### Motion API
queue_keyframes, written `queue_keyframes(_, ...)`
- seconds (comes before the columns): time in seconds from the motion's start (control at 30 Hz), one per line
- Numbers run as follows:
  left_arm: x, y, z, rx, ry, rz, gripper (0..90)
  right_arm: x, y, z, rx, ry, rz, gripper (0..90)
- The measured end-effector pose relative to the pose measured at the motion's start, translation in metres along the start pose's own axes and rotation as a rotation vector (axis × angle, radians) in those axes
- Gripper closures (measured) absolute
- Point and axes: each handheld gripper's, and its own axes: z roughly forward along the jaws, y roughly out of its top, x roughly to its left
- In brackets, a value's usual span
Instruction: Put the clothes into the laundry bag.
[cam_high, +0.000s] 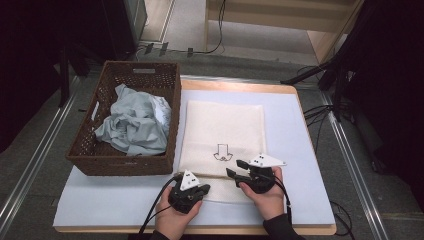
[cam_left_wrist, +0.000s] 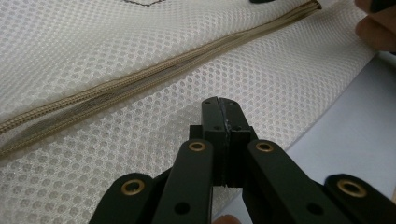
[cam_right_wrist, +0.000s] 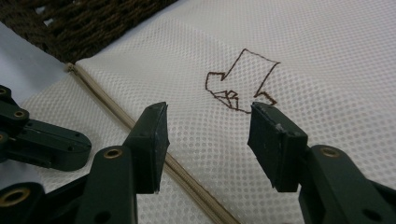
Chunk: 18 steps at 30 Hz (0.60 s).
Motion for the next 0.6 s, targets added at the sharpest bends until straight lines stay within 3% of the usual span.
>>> queue_keyframes(0.1,0.001,0.0,0.0,0.006,-0.008,-0.006,90.0,0.003,-0.001,0.007,0.037,0.02,-0.033,43.1)
queue_keyframes(0.2,0.003,0.001,0.0,0.008,-0.017,-0.019,90.0,0.004,-0.004,0.014,0.088,-0.003,-0.056,38.7)
queue_keyframes(0.3,0.003,0.001,0.0,0.008,-0.017,-0.019,90.0,0.009,-0.007,0.018,0.13,-0.041,-0.1,54.8)
queue_keyframes(0.37,0.003,0.001,0.0,0.008,-0.018,-0.02,90.0,0.01,-0.005,0.017,0.145,-0.056,-0.119,73.4)
queue_keyframes(0.4,0.003,0.0,0.0,0.007,-0.022,-0.021,90.0,0.009,-0.004,0.017,0.151,-0.069,-0.123,78.3)
queue_keyframes(0.5,0.003,0.0,0.0,0.006,-0.026,-0.021,90.0,-0.001,0.001,0.018,0.139,-0.067,-0.067,88.1)
queue_keyframes(0.6,0.003,0.0,0.0,0.006,-0.024,-0.02,90.0,-0.016,0.008,0.019,0.052,-0.123,0.01,87.6)
